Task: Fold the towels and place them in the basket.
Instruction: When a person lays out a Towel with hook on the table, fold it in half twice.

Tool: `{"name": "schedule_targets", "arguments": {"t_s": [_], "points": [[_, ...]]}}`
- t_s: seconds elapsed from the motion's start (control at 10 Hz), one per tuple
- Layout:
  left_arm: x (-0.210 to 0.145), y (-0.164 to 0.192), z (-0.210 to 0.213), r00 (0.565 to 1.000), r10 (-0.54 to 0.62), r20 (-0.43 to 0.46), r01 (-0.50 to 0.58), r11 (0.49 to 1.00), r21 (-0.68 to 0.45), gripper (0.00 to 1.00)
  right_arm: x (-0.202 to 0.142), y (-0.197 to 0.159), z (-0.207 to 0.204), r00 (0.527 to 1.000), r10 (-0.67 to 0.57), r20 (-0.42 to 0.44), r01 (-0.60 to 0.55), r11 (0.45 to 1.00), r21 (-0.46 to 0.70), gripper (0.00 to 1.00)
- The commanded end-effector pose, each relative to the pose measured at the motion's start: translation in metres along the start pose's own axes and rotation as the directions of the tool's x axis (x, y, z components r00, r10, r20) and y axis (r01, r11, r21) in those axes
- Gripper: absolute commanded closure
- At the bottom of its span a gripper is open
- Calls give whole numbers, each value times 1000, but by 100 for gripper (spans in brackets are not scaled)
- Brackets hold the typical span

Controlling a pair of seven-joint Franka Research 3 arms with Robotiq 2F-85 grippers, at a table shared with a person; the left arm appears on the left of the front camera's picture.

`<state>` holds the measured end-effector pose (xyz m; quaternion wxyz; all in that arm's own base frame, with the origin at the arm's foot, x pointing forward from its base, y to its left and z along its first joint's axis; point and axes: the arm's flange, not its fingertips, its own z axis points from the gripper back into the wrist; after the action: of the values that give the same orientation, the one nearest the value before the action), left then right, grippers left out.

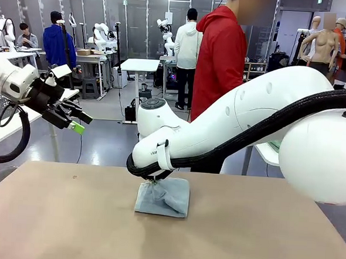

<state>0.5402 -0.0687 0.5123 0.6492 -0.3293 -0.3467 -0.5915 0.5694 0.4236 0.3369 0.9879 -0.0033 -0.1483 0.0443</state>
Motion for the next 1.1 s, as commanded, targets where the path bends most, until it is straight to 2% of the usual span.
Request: {"name": "schedule_targets", "arguments": {"t_s": [0.0, 0.3, 0.4, 0.5, 0.6, 0.7, 0.8, 0.9, 1.0], "points": [[0, 1, 0, 1000, -1, -2, 1, 1000, 9, 0, -2, 5, 0, 1000, -13, -13, 13, 1000, 18, 100], [0, 1, 0, 1000, -1, -2, 1, 1000, 9, 0, -4, 7, -5, 1000, -15, -12, 15, 999, 50, 100], [0, 1, 0, 1000, -1, -2, 1, 1000, 9, 0, -4, 7, -5, 1000, -18, 6, 18, 998, 67, 74], [0, 1, 0, 1000, -1, -2, 1, 1000, 9, 0, -4, 7, -6, 1000, -21, 8, 20, 997, 75, 74], [0, 1, 0, 1000, -1, -2, 1, 1000, 9, 0, -4, 8, -5, 1000, -24, 12, 23, 996, 87, 54], [0, 1, 0, 1000, -1, -2, 1, 1000, 9, 0, -4, 10, -6, 999, -28, 21, 26, 993, 111, 70], [0, 1, 0, 1000, -1, -2, 1, 1000, 9, 0, -5, 12, -6, 999, -29, 22, 27, 992, 122, 34], [0, 1, 0, 1000, -1, -2, 1, 1000, 9, 0, -6, 14, -5, 999, -29, 19, 27, 992, 126, 50], [0, 1, 0, 1000, -1, -2, 1, 1000, 9, 0, -8, 10, 1, 999, -30, 17, 28, 992, 125, 14]]}}
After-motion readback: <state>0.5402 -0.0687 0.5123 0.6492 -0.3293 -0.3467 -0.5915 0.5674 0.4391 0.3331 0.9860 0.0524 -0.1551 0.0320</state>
